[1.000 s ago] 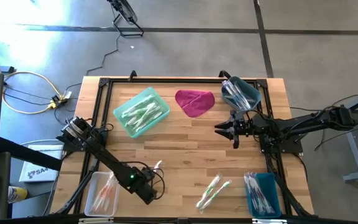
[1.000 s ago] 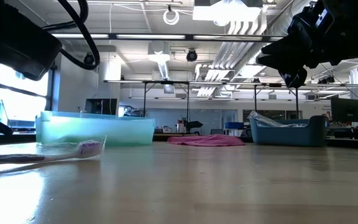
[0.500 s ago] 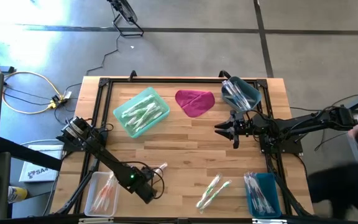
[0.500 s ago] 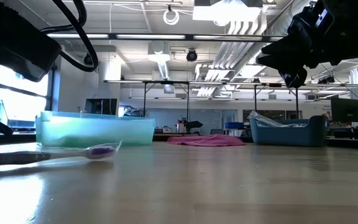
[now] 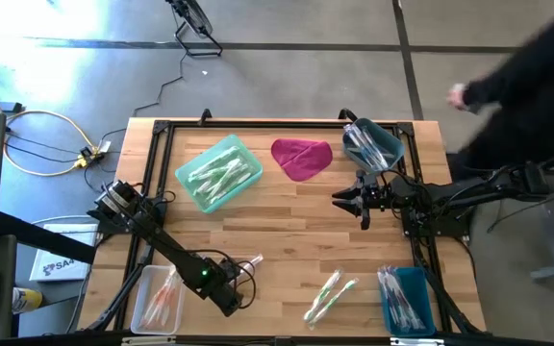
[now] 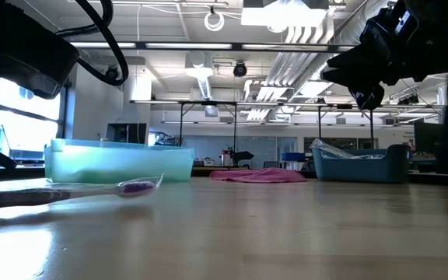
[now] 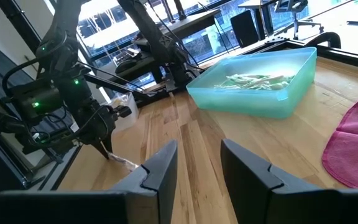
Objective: Pick & Place Toothbrushes
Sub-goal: Put the purple toothbrush to the dark blue bin bin
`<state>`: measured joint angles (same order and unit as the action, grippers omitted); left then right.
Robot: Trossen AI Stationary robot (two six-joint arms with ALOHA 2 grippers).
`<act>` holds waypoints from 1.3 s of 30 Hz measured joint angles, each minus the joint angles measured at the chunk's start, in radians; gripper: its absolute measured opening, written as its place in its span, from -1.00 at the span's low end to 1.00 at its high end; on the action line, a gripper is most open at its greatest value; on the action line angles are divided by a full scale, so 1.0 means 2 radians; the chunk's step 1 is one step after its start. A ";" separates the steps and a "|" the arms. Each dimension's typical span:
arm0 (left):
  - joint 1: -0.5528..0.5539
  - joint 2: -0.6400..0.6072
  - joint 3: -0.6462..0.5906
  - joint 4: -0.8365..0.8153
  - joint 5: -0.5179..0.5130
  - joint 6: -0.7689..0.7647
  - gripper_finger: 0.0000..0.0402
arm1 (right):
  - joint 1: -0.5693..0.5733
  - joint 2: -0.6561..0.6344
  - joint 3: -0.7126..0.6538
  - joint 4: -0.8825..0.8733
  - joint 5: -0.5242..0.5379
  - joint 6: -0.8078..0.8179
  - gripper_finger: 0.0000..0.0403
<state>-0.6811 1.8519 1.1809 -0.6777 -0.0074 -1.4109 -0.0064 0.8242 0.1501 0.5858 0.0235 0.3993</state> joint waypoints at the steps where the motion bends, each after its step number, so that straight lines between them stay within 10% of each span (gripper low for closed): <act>1: 0.000 0.000 0.000 0.000 0.000 0.000 -0.92 | 0.000 0.000 0.000 0.000 0.000 0.000 -0.42; 29: 0.000 -0.004 0.030 -0.026 -0.021 0.052 -0.92 | 0.000 0.000 0.000 0.000 0.000 0.000 -0.42; 39: 0.013 -0.005 0.104 -0.137 -0.159 0.148 -0.93 | 0.000 0.000 0.000 0.000 0.000 0.000 -0.42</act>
<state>-0.6561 1.8423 1.3890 -0.9523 -0.3258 -1.1141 -0.0063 0.8242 0.1501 0.5858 0.0230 0.3996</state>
